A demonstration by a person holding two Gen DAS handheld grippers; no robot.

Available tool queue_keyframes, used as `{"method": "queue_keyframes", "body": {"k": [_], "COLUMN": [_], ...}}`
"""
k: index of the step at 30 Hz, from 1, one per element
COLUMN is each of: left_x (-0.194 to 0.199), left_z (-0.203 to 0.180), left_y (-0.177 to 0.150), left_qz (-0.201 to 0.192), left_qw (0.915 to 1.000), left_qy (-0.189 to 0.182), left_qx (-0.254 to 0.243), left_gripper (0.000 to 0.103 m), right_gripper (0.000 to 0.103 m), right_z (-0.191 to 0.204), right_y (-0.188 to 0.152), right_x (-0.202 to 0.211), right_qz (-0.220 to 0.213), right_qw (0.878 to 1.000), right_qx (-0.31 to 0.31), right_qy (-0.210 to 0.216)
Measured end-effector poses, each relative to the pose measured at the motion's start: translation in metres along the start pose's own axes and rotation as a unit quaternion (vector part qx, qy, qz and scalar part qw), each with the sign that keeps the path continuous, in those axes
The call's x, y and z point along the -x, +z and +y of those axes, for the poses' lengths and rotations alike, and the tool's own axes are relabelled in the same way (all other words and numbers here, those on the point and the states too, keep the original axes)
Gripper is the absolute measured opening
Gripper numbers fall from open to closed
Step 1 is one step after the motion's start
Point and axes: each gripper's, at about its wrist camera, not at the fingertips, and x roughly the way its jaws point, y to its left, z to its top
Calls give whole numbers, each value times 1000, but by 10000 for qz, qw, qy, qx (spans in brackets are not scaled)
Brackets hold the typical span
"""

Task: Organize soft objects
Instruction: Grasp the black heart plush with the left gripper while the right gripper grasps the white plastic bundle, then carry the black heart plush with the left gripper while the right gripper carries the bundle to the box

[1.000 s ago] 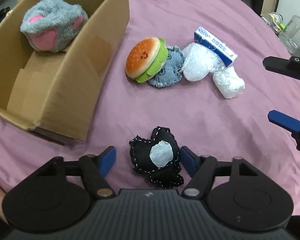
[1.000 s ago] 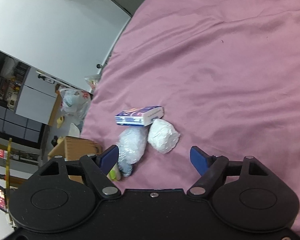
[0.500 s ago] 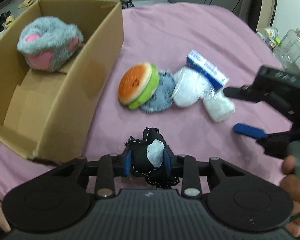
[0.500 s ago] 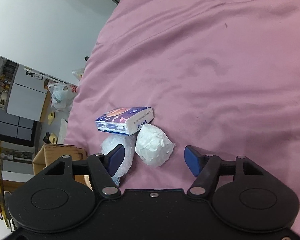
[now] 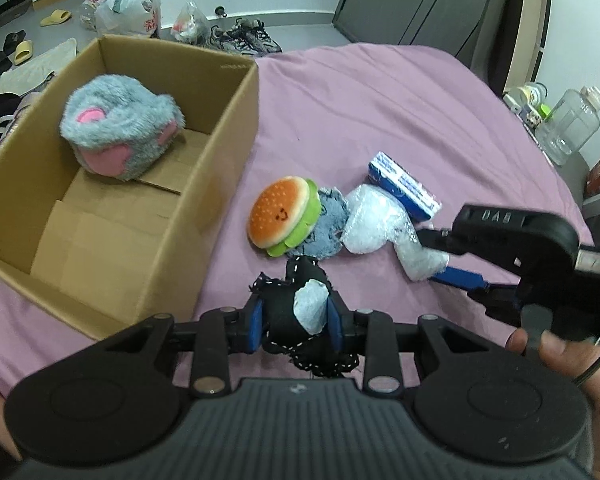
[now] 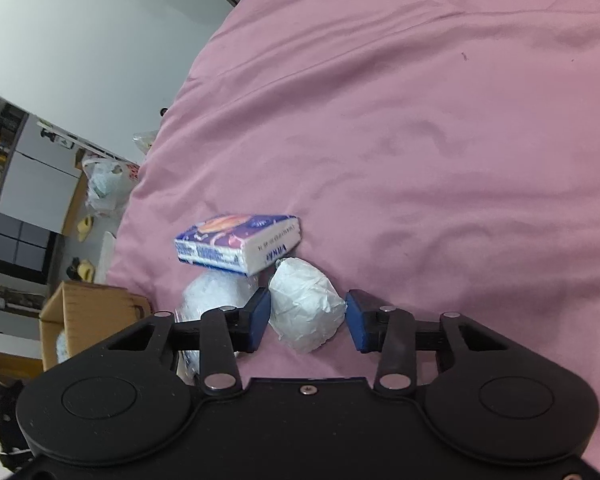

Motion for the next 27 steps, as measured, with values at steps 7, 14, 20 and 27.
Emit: {"method": "queue_keyframes", "body": {"k": [7,14,20,27], "left_x": [26,51,72,93], "left_z": [12,26,41,68], "left_y": [1,5,11,23], "left_qz": [-172,-370,-548,-788], "left_qw": [9997,9987,9974,9954], "left_qy": [-144,-319,-447,-513], "left_qx": [46,125,119,189], "left_gripper": [31,31,31,31], "right_gripper": [40,40,40,40], "right_z": [2,16,31,53], "right_y": [-13,-27,-39,-54], "right_x": [27,56,76,101], "right_qz": [-154,-401,-587,-798], "right_qw": [9997,9987,9973,9936], "right_qx": [23,205,404,780], "right_qy": [-173,-249,-178,-199]}}
